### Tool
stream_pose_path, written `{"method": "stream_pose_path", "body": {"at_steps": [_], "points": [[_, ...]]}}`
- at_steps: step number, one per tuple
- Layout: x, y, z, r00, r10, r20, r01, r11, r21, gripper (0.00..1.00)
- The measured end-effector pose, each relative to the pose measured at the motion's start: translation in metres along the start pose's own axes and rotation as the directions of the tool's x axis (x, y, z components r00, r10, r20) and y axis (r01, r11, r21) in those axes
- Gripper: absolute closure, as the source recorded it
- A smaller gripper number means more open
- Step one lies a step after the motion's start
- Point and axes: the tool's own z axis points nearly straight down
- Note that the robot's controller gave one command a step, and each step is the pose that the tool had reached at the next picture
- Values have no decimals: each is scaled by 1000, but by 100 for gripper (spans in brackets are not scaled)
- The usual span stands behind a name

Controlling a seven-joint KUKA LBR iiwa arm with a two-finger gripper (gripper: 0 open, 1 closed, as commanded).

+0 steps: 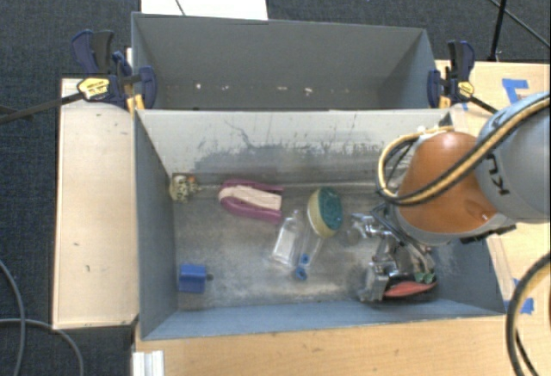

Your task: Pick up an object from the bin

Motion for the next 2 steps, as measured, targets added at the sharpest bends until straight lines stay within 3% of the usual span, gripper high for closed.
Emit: {"method": "stream_pose_path", "body": {"at_steps": [1, 2], "points": [[0, 0, 0, 1000, -1, 0, 1, 1000, 0, 100], [0, 0, 0, 1000, -2, 0, 2, 1000, 0, 0]]}}
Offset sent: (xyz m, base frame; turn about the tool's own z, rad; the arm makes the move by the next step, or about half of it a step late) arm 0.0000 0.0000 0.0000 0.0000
